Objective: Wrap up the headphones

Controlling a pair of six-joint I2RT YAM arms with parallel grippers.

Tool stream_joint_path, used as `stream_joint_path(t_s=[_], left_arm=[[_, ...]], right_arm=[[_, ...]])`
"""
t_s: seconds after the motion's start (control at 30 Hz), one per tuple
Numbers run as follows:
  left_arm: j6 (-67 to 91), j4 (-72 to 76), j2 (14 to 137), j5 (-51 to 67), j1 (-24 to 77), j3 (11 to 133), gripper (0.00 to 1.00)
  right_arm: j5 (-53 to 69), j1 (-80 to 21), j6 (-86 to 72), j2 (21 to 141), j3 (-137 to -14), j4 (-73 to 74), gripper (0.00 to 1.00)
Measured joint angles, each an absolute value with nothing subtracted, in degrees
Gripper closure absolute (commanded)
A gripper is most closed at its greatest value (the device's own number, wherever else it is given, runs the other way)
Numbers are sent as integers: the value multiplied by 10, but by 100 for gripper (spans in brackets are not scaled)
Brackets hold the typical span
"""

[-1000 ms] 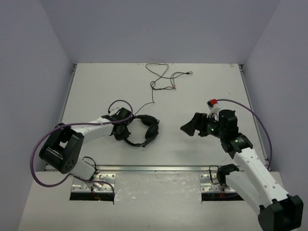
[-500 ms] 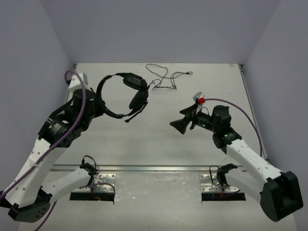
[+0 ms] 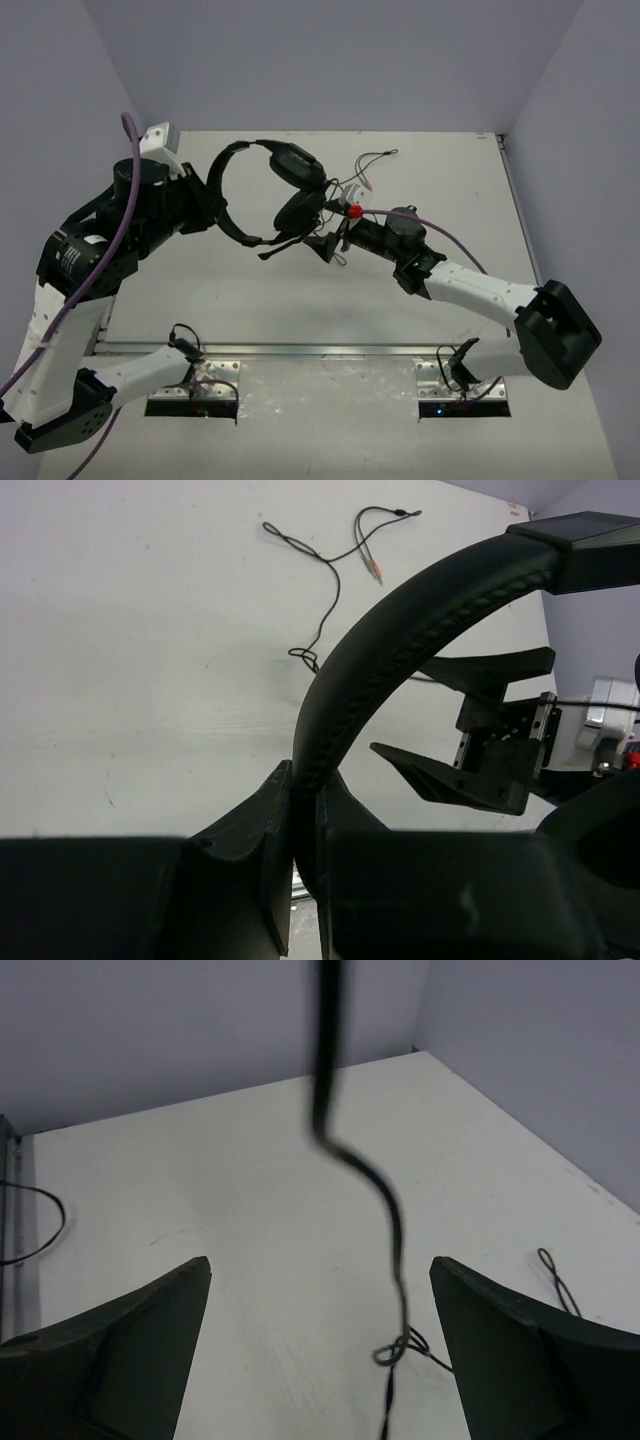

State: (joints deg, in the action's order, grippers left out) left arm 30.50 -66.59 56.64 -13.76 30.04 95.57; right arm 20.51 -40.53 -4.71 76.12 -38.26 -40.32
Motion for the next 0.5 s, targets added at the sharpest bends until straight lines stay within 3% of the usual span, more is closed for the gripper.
stream_joint_path(t_s=[0.3,0.33,0.5], left_arm=[[305,-689,577,-143,300,1024,100],[305,-690,577,-143,300,1028,100],[314,-666,569,-120,300,1030,100]], right_arm=[[125,-402,28,774,-384,-408,12],[119,-402,33,774,-384,-409,30],[138,-394,45,797,-432,-385,82]])
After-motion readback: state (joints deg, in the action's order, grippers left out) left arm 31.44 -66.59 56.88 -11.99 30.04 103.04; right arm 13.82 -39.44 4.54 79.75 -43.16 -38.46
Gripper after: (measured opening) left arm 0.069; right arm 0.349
